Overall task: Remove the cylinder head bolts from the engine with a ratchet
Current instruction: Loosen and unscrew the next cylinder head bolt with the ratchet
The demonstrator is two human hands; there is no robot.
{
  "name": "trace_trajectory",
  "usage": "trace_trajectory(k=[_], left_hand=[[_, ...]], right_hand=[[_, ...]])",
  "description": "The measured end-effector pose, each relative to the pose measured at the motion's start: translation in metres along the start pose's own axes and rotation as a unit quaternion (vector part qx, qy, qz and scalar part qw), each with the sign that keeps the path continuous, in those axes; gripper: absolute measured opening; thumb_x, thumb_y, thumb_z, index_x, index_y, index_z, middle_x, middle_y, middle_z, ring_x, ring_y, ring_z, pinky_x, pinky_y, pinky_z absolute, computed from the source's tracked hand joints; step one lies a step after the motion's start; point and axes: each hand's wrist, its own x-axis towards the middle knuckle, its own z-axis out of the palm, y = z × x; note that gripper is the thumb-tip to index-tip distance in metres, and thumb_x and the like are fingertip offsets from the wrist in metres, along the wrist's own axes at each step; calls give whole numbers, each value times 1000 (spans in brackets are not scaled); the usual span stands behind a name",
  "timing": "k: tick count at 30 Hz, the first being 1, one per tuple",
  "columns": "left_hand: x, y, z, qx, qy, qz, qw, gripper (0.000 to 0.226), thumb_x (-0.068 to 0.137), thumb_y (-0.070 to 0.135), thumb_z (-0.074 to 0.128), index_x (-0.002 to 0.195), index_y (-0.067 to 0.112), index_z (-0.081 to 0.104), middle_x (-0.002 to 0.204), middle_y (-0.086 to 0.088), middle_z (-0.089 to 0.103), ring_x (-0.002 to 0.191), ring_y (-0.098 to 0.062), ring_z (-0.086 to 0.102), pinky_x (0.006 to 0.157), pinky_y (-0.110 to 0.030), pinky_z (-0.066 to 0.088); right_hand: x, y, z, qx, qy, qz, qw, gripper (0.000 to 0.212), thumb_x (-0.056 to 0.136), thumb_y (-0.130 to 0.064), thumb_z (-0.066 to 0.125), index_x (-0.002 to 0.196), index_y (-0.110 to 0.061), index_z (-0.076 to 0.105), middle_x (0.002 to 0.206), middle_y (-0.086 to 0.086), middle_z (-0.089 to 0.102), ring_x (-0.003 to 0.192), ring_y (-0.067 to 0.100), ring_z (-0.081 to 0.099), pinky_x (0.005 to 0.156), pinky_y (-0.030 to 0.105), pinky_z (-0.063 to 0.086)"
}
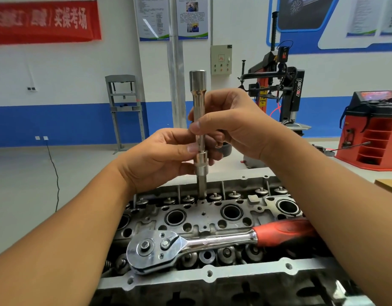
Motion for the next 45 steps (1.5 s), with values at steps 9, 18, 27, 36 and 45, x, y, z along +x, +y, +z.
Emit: trace_trajectory(k=[9, 18, 27, 36, 45], left_hand=[[3, 2, 2, 39, 41, 19, 998, 32, 83, 3, 78, 114, 14, 77, 102, -4, 75, 94, -22, 72, 81, -40, 60], [3, 3, 3, 54, 80, 8, 995, 50, 74, 0, 78, 122, -5, 65, 100, -11, 74, 96, -31, 73, 81, -43, 61], [2, 2, 2, 48, 38, 4, 998, 42, 81, -1, 76, 121, 5, 71, 108, -14, 75, 103, -34, 73, 88, -46, 60], [0, 5, 1, 20, 19, 13, 1000, 38, 86, 10, 70, 123, 1, 68, 109, -18, 73, 105, -35, 71, 88, -50, 59], [-2, 5, -3, 5, 35, 10, 999, 46, 90, 18, 66, 130, -4, 64, 110, -18, 73, 105, -34, 71, 85, -48, 60]], right_hand=[[-1, -3, 2, 8, -18, -4, 1000, 13, 73, 1, 77, 82, -8, 73, 75, 17, 63, 51, 23, 47, 49, 27, 38], [-2, -4, 3, 3, -10, -5, 1000, 13, 72, 1, 75, 83, -6, 73, 74, 14, 65, 49, 16, 47, 48, 25, 39], [-1, -3, 2, 8, -1, -10, 1000, 12, 73, -1, 77, 80, -10, 74, 79, 22, 63, 49, 15, 47, 46, 24, 39], [-3, -3, 4, 32, 13, -27, 999, 8, 85, -18, 79, 85, -11, 76, 72, 17, 66, 46, 13, 46, 48, 27, 38], [-4, -7, 3, 51, 21, -4, 998, 51, 75, -2, 80, 118, 15, 59, 105, 49, 58, 44, 15, 45, 48, 26, 37]])
